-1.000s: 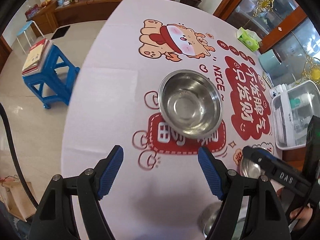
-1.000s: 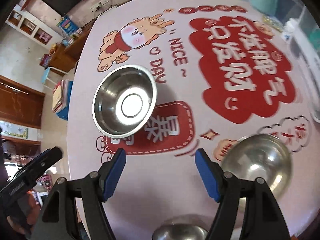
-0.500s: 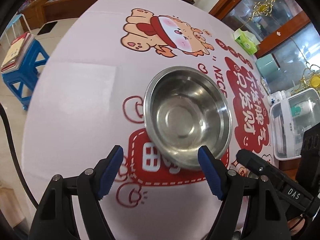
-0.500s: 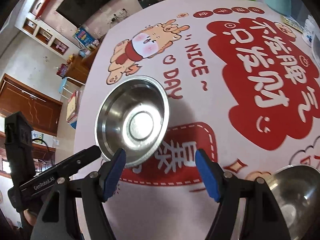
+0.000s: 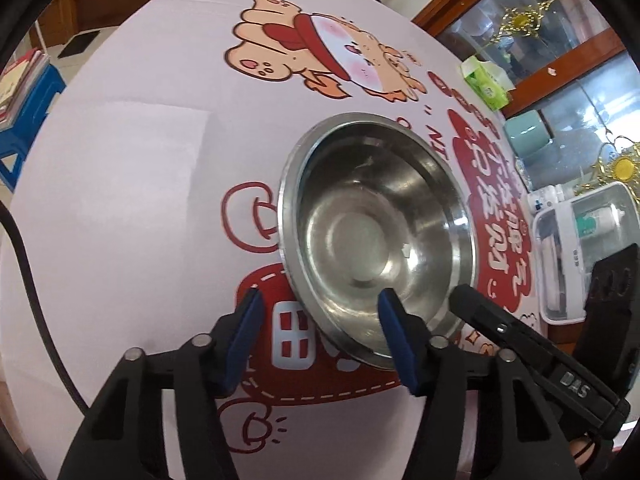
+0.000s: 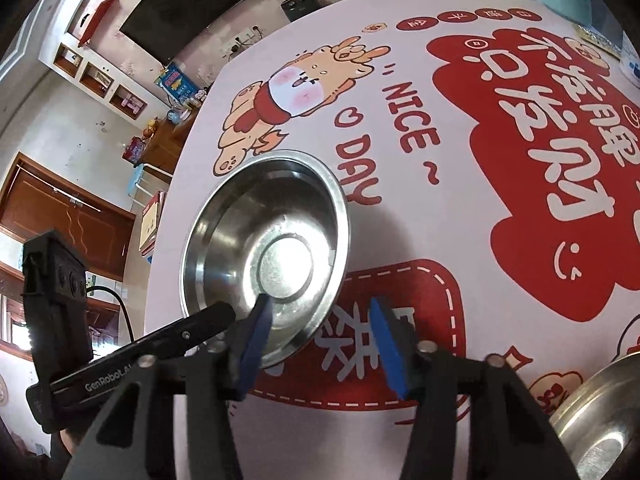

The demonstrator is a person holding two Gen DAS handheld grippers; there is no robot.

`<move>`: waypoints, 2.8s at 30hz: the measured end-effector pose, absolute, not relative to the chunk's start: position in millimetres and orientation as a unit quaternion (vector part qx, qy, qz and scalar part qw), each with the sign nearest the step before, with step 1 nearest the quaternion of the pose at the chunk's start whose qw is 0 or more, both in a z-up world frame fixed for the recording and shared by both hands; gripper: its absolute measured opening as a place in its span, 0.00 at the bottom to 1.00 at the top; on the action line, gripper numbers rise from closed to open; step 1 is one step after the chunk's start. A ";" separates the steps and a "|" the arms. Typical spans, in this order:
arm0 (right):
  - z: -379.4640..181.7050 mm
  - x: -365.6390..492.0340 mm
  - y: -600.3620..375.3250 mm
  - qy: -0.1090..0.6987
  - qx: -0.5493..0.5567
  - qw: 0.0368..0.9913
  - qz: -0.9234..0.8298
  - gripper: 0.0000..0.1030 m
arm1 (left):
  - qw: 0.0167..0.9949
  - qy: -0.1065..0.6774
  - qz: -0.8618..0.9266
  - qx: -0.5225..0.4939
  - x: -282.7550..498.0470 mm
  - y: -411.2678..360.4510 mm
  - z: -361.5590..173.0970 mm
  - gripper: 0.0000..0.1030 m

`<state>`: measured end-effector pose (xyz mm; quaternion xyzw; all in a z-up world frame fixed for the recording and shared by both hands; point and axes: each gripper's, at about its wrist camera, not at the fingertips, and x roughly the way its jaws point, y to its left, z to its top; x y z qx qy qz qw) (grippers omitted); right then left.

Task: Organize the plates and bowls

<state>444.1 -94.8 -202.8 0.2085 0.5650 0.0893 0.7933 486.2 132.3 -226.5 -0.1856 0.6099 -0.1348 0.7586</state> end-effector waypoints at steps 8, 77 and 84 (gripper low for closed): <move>-204.9 442.2 -98.0 0.562 0.230 0.789 0.098 0.17 | 0.762 0.601 -0.150 -0.188 484.0 126.8 -223.8 0.24; -64.9 130.6 -55.3 0.492 0.121 0.849 0.148 0.20 | 0.799 0.561 -0.188 -0.110 149.0 157.1 -52.9 0.24; -75.9 92.4 -63.9 0.506 0.119 0.843 0.137 0.21 | 0.782 0.581 -0.199 -0.104 117.1 146.0 -66.7 0.24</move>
